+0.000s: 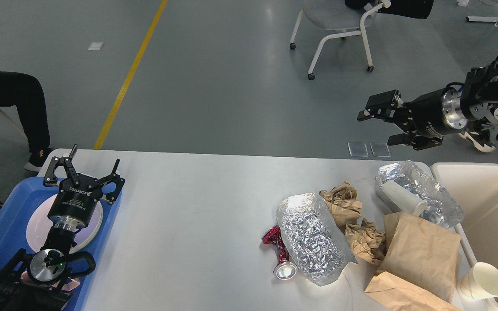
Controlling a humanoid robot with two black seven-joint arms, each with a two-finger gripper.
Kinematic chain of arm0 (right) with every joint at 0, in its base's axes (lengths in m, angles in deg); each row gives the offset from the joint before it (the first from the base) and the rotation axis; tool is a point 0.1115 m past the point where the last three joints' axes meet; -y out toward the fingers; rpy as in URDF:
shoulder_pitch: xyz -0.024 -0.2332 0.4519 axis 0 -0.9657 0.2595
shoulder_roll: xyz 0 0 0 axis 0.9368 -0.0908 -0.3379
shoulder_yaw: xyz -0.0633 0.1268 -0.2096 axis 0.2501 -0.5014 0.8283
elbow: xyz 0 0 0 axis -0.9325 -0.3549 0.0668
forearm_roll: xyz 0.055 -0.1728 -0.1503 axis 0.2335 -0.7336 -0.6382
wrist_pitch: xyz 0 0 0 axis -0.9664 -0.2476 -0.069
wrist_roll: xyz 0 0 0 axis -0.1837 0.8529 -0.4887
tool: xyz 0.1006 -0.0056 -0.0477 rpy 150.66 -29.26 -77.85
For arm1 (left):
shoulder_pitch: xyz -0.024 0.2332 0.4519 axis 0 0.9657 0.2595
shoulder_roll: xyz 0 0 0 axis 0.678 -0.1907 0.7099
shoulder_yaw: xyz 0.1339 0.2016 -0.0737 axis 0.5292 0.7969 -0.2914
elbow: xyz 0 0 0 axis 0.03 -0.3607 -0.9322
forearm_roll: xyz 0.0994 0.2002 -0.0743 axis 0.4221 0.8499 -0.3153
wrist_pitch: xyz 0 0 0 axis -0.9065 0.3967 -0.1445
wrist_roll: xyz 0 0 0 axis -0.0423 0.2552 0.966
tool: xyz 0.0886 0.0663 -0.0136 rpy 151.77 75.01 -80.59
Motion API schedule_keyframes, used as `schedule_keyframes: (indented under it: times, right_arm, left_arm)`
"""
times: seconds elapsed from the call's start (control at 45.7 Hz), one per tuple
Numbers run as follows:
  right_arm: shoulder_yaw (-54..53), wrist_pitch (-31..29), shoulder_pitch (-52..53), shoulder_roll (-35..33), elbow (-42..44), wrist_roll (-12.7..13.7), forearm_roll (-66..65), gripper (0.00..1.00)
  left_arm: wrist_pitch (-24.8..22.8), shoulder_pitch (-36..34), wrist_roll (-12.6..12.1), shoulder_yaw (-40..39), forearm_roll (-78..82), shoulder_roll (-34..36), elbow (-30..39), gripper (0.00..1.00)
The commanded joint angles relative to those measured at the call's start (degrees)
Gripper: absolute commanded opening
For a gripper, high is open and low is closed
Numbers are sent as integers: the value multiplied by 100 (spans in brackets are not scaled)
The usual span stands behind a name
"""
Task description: Tidy desktop
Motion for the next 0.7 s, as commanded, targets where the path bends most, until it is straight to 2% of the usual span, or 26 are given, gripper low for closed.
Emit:
schedule_keyframes:
  times: [0.0,0.088,0.153,0.197,0.35,0.372,0.416,0.482,0.569,0.679]
  right_arm:
    - [132,-1202,589,441,-112,22,1,100]
    - [123,-1704,1063,766,-410,127,1,100]
    - [53,-1828,1494,881,-797,487,-8,100]
    - [-87,-1828,1828,890,-1139,890,-8,100]
    - [-649,-1802,2708,873,-2133,2569,-17,100]
    - [-807,-1793,2848,872,-2317,3050,-17,100]
    - [-939,-1793,3032,838,-2520,3387,1,100]
    - [-1045,-1766,3262,732,-2766,3713,1,100]
    - [-1002,-1766,3315,714,-2881,3959,-17,100]
    - [-730,-1854,3332,679,-2942,3951,1,100]
  left_arm:
    - [0,0,2,0,0,0,0,96]
    - [0,0,2,0,0,17,0,96]
    - [0,0,2,0,0,17,0,96]
    - [0,0,2,0,0,17,0,96]
    - [0,0,2,0,0,17,0,96]
    - [0,0,2,0,0,17,0,96]
    - [0,0,-6,0,0,17,0,96]
    - [0,0,-6,0,0,17,0,96]
    - [-8,0,-6,0,0,17,9,96]
    - [-8,0,-6,0,0,0,9,96]
